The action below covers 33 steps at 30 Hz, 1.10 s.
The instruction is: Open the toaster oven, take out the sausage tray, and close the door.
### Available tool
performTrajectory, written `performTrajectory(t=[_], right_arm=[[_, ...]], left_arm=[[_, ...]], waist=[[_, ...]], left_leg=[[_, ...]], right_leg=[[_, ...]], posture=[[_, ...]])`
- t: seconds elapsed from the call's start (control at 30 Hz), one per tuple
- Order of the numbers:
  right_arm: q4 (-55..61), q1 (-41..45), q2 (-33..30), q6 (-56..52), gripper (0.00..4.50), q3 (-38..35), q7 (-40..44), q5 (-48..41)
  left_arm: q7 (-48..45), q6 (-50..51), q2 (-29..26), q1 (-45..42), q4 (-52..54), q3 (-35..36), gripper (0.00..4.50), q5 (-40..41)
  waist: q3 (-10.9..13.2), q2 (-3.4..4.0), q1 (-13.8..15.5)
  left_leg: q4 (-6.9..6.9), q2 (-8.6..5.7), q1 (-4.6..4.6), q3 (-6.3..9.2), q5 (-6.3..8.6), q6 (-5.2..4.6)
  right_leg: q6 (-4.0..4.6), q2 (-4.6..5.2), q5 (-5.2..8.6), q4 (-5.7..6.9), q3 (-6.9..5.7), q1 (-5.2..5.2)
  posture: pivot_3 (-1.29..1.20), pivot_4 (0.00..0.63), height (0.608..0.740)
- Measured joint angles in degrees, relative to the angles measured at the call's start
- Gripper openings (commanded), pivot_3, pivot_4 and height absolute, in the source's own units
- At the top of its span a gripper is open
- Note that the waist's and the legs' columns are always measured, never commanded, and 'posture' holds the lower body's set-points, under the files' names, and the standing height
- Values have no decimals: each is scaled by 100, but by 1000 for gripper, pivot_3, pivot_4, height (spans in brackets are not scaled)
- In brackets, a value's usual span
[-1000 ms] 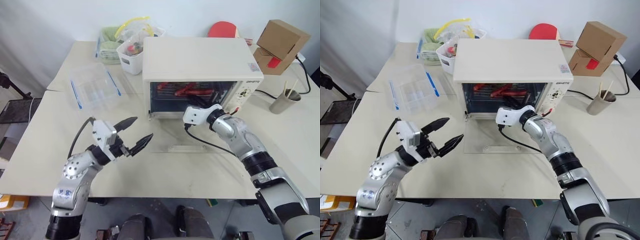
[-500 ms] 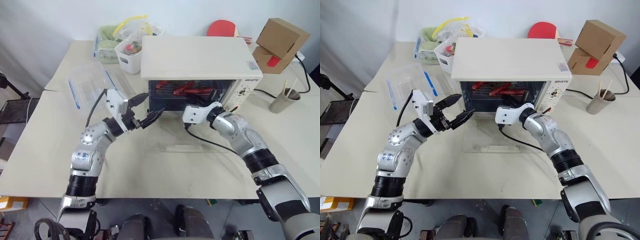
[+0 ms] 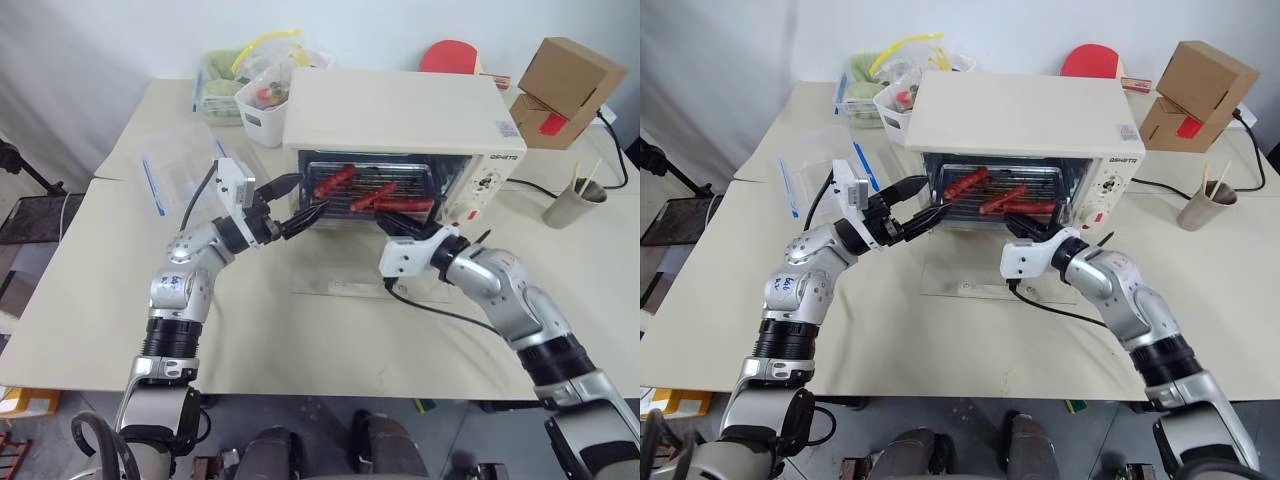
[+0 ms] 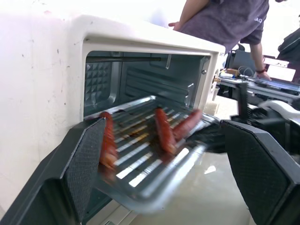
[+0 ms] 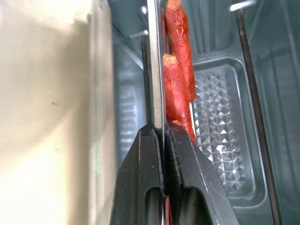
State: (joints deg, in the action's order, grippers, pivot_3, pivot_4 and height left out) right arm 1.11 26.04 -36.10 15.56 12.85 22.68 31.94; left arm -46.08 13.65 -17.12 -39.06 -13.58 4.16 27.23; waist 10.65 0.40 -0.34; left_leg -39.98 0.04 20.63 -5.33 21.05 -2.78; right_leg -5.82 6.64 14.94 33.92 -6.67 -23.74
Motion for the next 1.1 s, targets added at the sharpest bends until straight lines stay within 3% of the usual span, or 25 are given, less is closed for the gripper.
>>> performTrajectory(t=[0.23,0.47,0.67,0.83,1.1], right_arm=[[1767,-1512,-17,-605,0,-353,257,64],[2576,-2071,-9,-957,0,-542,386,243],[2863,-2476,-214,-924,0,-786,666,122],[2923,-2512,-357,-614,0,-841,846,-112],[2766,-2052,-369,-201,0,-602,998,-240]], left_arm=[[-50,97,78,2,-176,144,4144,165],[-96,654,6,284,-134,283,4144,344],[133,2802,-551,380,259,653,4144,1273],[961,5240,-541,68,315,1160,4144,2490],[1916,6871,-139,-65,338,1758,4144,3256]], waist=[[1,-1,34],[1,-2,31],[2,-3,37],[7,-12,42],[7,-12,29]], left_leg=[[-8,-2,-8,-6,-3,4],[-5,-3,-12,-5,-3,5],[-5,-3,-13,3,-3,5],[-6,-5,-14,7,-3,5],[-5,-4,-21,4,-4,10]], right_leg=[[-1,-2,-1,10,3,3],[-1,-4,0,9,2,5],[0,-1,0,8,19,8],[0,0,0,10,22,9],[1,-5,1,14,29,10]], posture=[[0,150,740],[0,150,740],[0,150,740],[0,150,740],[0,150,740]])
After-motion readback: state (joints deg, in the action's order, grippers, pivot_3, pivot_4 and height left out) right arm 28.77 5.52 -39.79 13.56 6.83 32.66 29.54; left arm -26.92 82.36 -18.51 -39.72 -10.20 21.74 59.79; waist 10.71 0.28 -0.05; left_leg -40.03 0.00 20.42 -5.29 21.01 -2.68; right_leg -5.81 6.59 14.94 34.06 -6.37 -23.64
